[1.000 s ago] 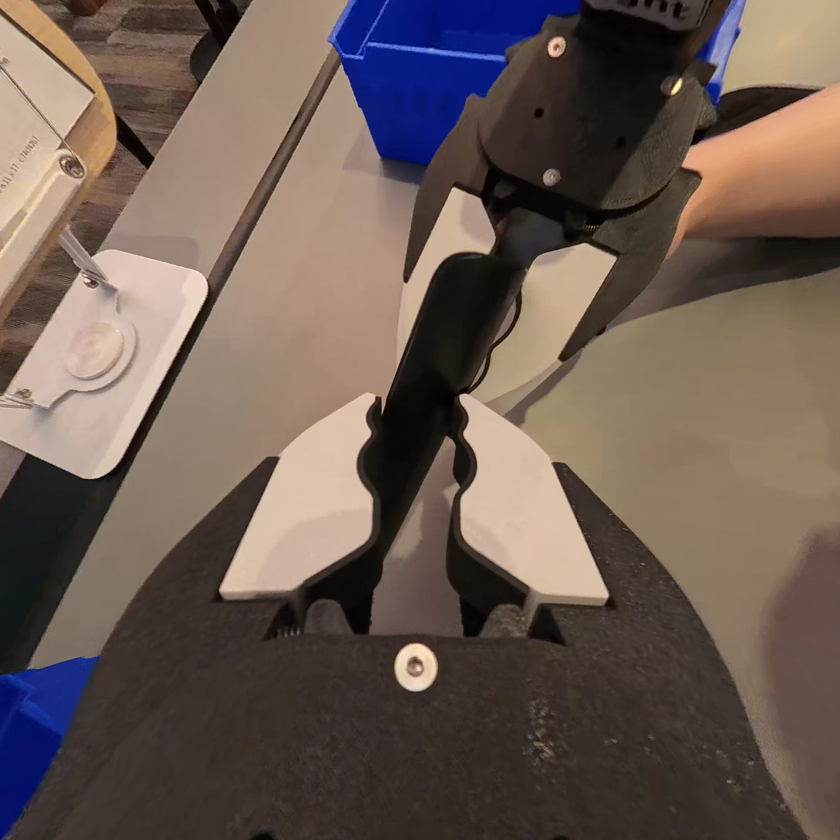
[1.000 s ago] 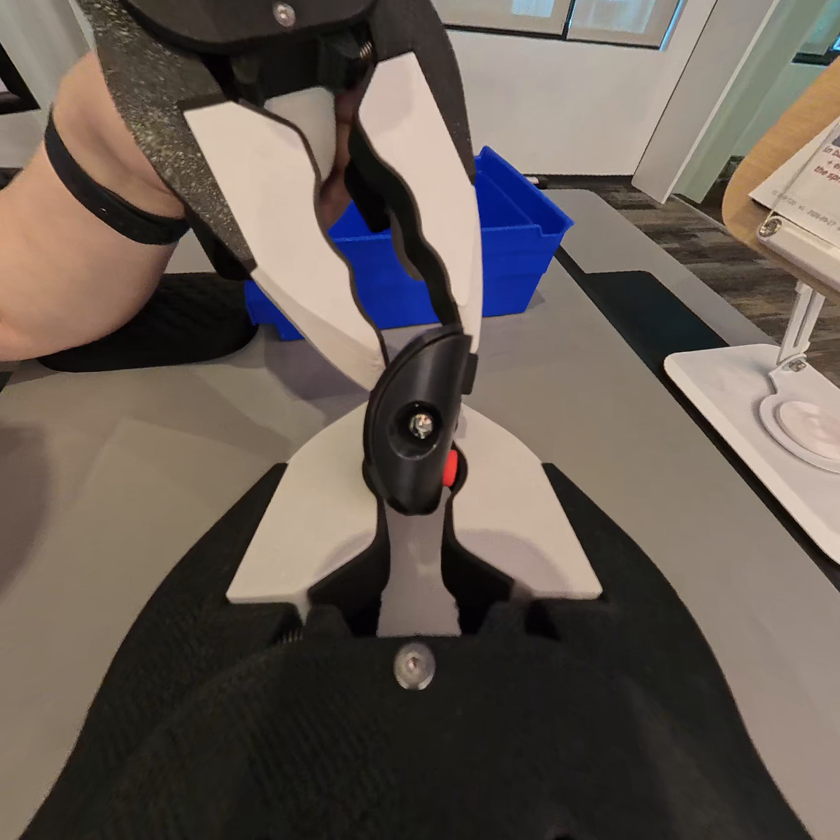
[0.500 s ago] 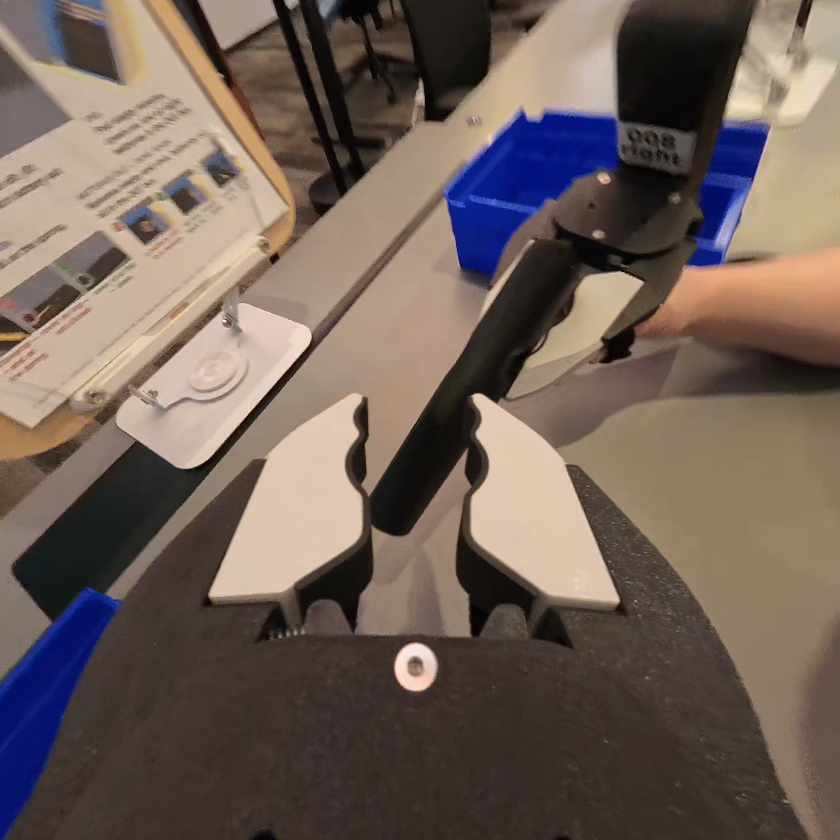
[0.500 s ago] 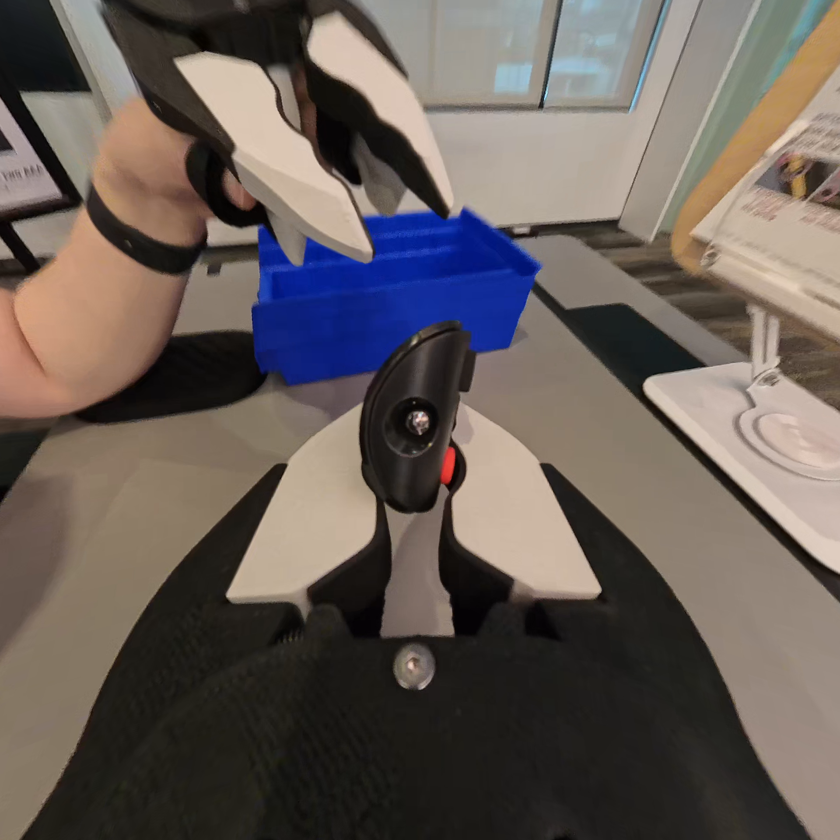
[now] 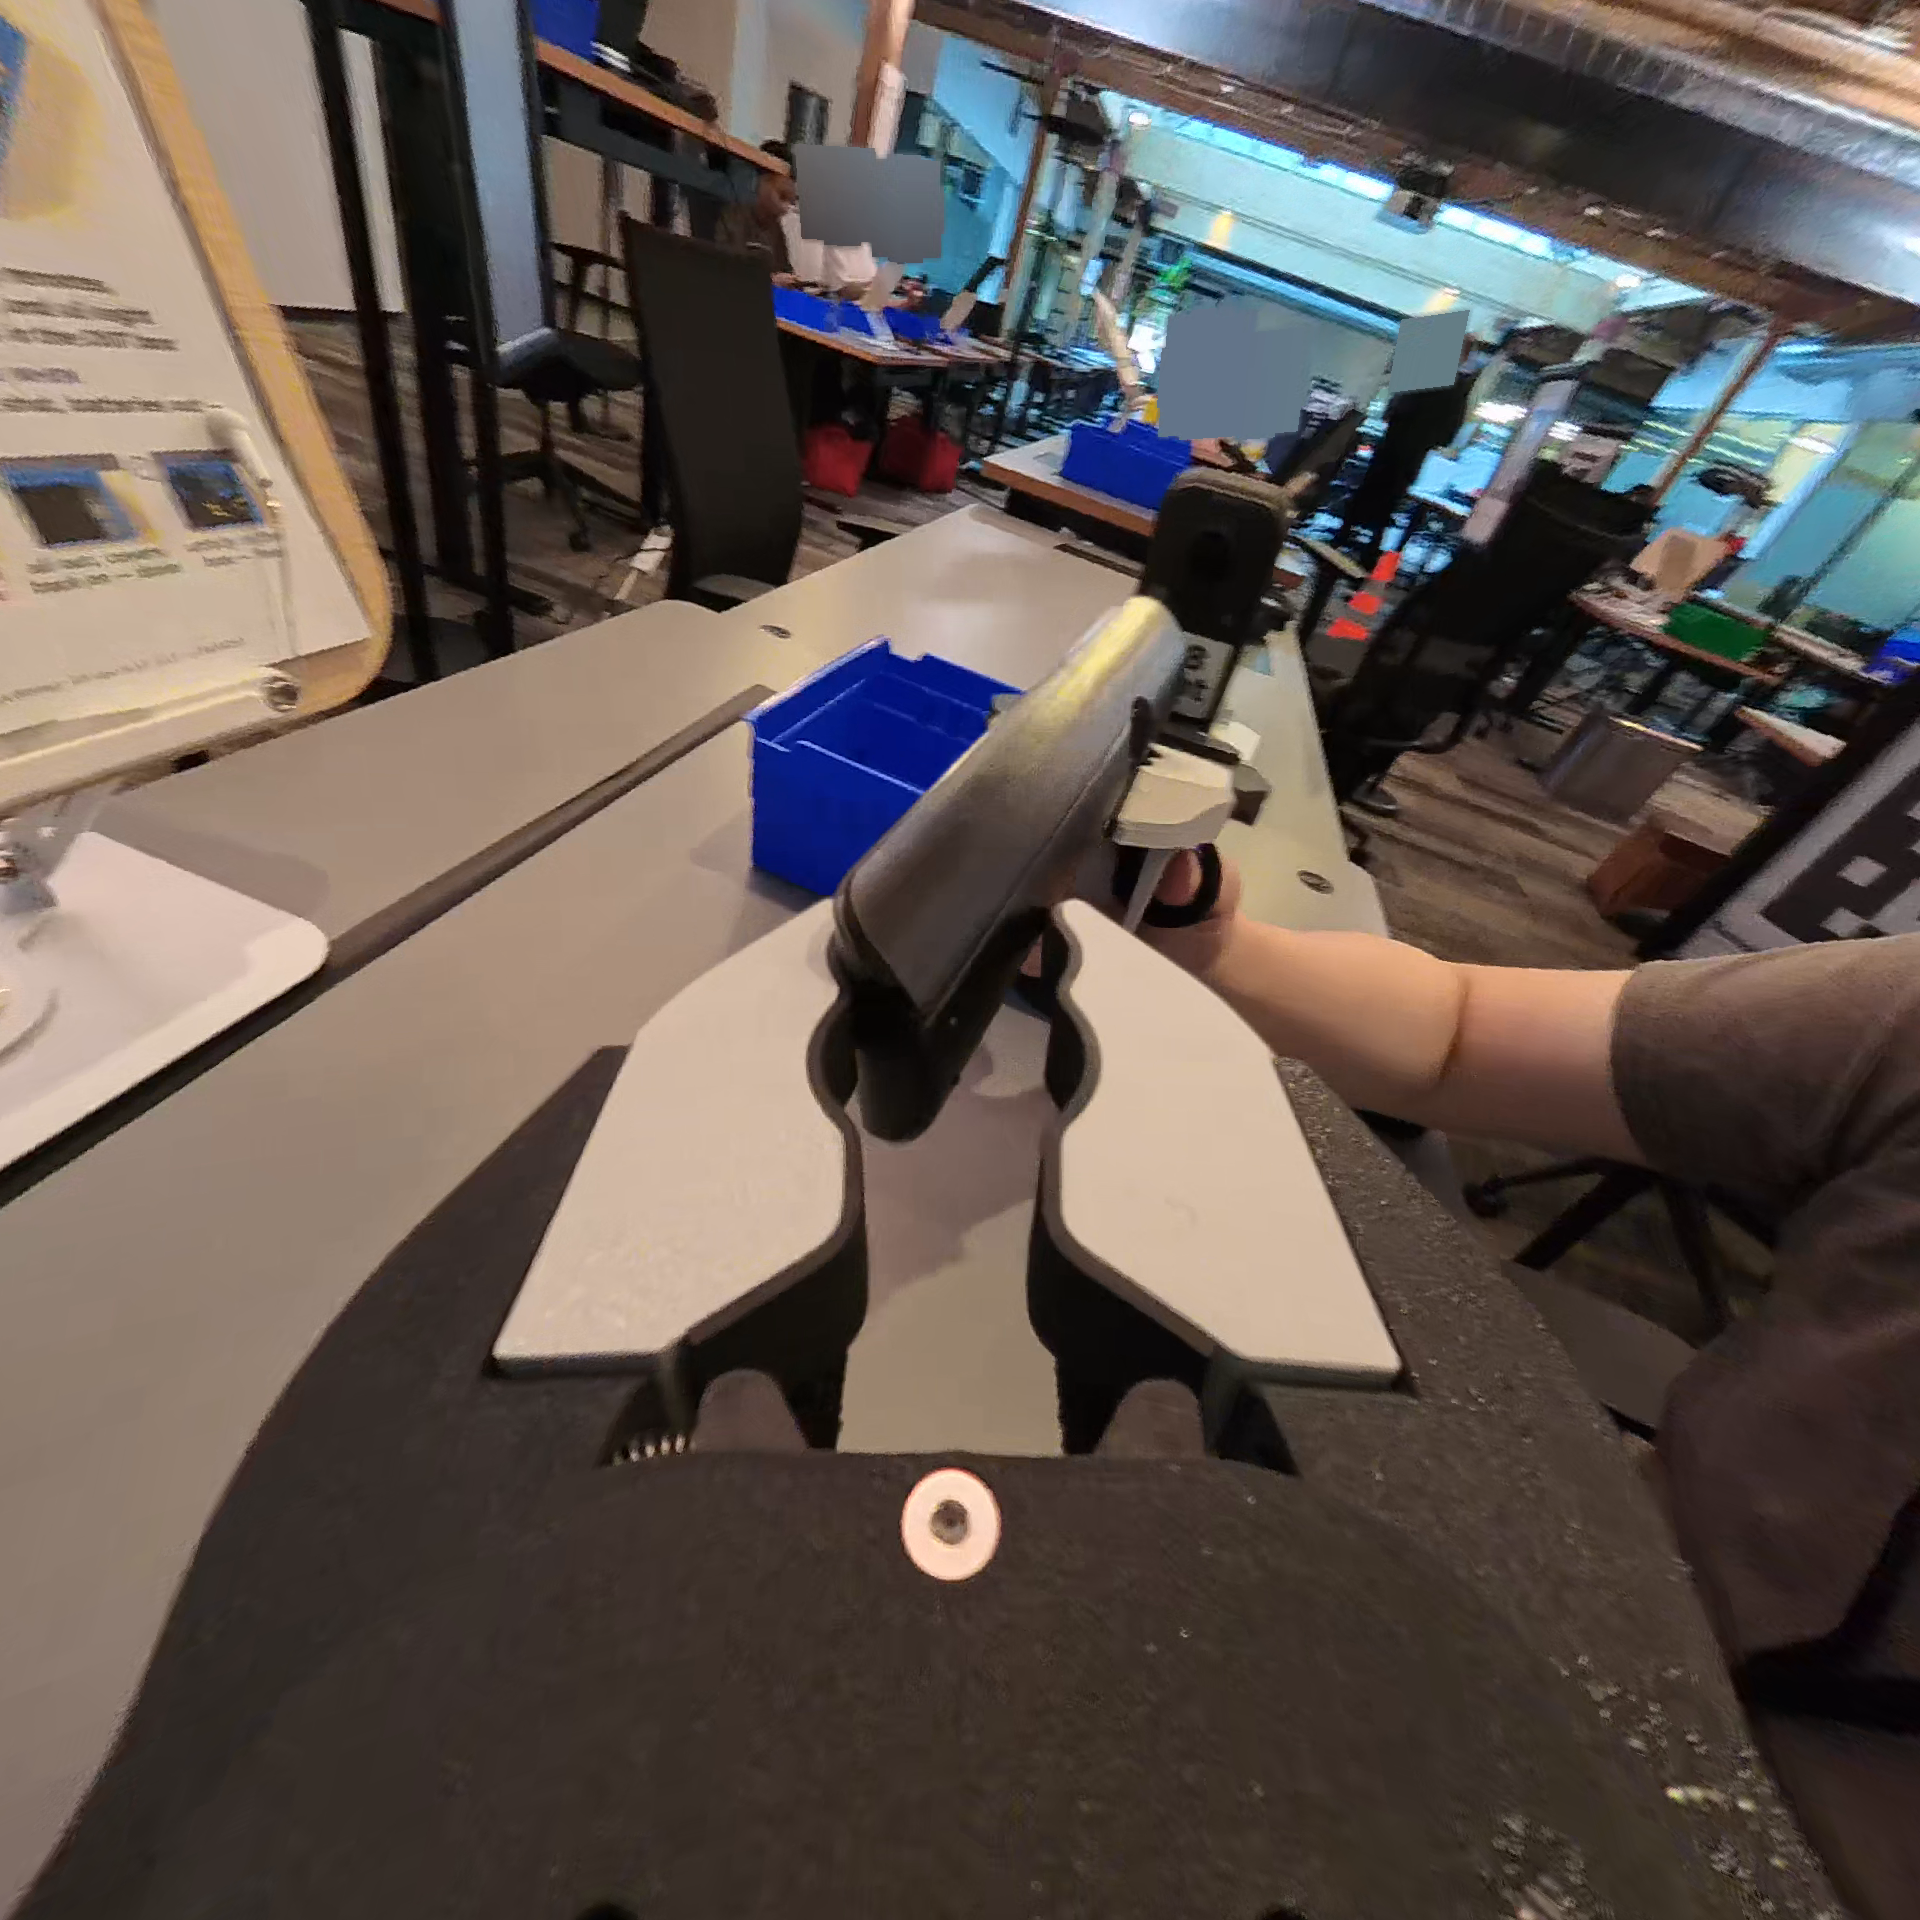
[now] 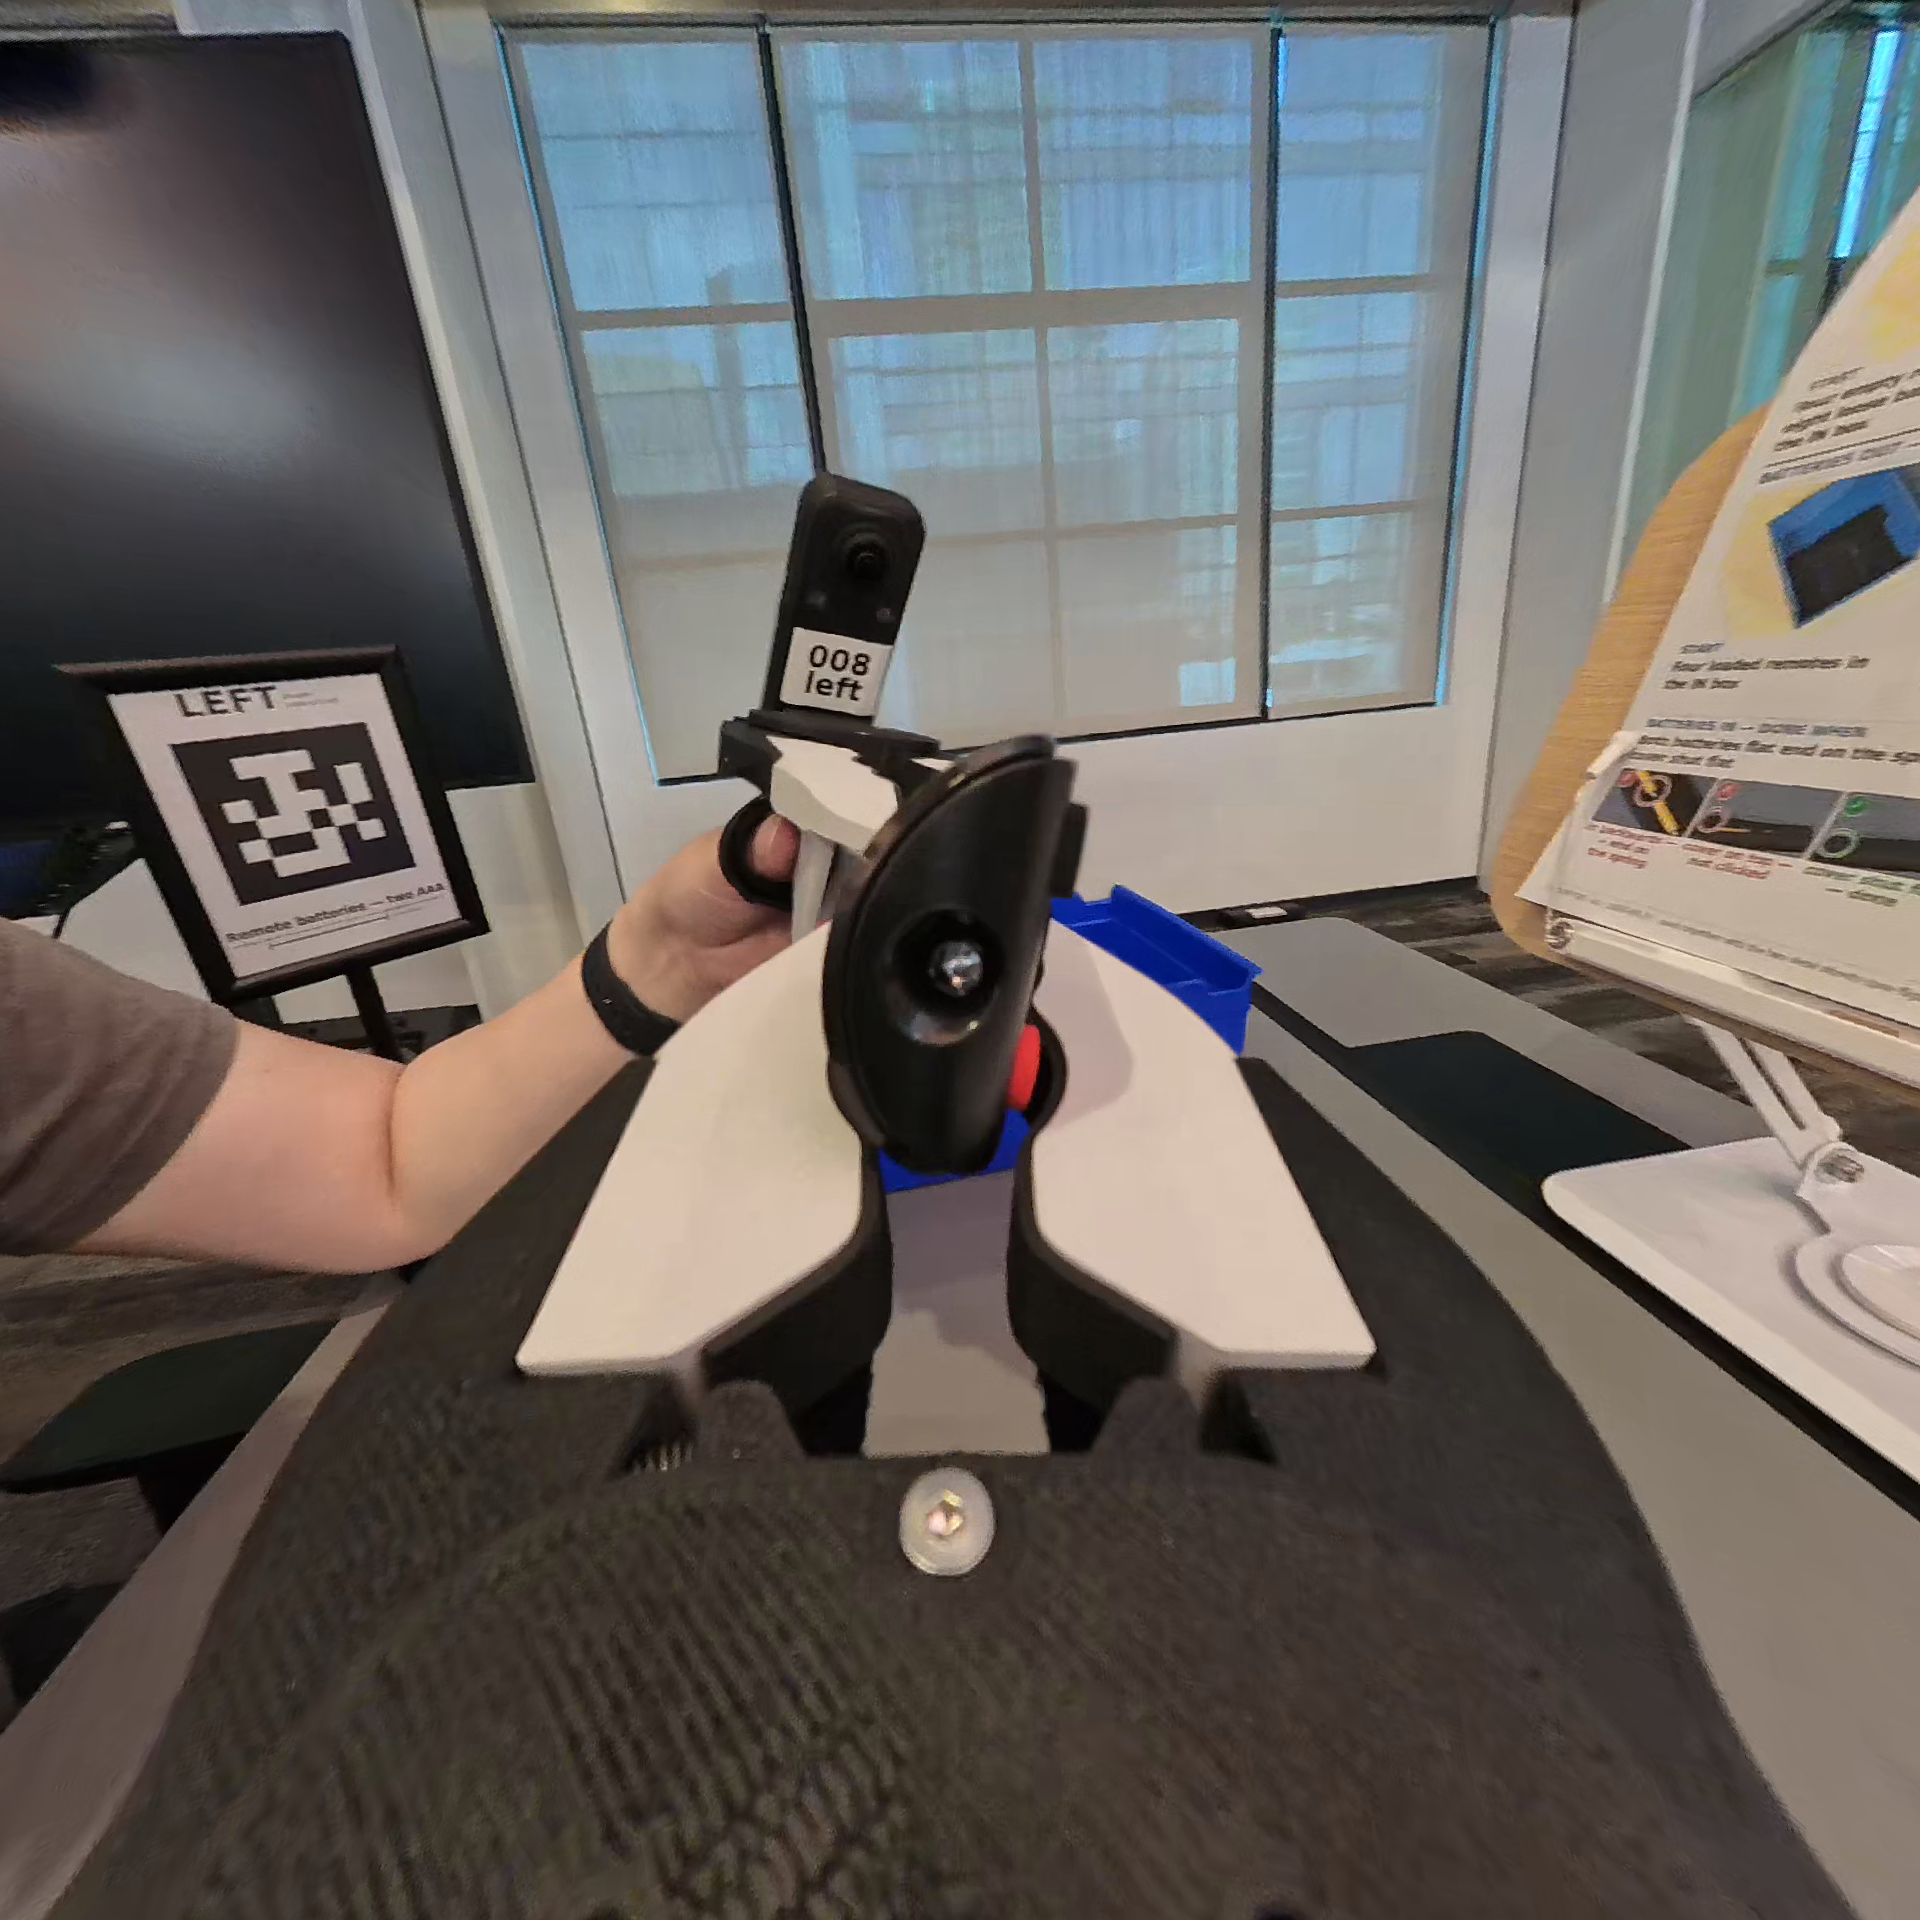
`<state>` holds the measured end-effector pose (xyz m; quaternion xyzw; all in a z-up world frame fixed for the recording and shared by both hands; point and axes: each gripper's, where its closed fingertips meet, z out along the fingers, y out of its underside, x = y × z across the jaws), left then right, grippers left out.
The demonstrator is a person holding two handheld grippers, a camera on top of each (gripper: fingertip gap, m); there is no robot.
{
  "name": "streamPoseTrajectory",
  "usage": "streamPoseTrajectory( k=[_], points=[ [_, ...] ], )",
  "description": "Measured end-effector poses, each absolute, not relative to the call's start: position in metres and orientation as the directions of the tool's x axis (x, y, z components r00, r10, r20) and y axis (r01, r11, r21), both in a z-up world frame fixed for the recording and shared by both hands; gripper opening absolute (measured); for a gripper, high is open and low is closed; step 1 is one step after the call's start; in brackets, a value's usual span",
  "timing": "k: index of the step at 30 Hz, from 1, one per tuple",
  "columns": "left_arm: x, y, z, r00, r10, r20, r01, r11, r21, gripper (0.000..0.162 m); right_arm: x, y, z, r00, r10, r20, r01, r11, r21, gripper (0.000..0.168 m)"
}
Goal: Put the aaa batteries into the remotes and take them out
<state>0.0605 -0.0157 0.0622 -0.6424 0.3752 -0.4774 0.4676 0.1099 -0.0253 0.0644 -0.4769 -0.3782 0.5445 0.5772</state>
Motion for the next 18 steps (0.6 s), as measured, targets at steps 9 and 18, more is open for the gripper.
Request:
streamPoseTrajectory(
  k=[9, 18],
  points=[
    [0.064, -0.035, 0.07, 0.129, -0.94, 0.315, -0.033, -0.322, -0.946, 0.024, 0.107, -0.036, 0.064, 0.038, 0.997, -0.067, -0.209, -0.057, -0.976, 0.026],
    [0.064, -0.039, 0.072, 0.085, -0.931, 0.355, -0.033, -0.359, -0.933, 0.024, 0.105, -0.04, 0.067, 0.062, 0.997, -0.047, -0.192, -0.034, -0.981, 0.02]
  ],
)
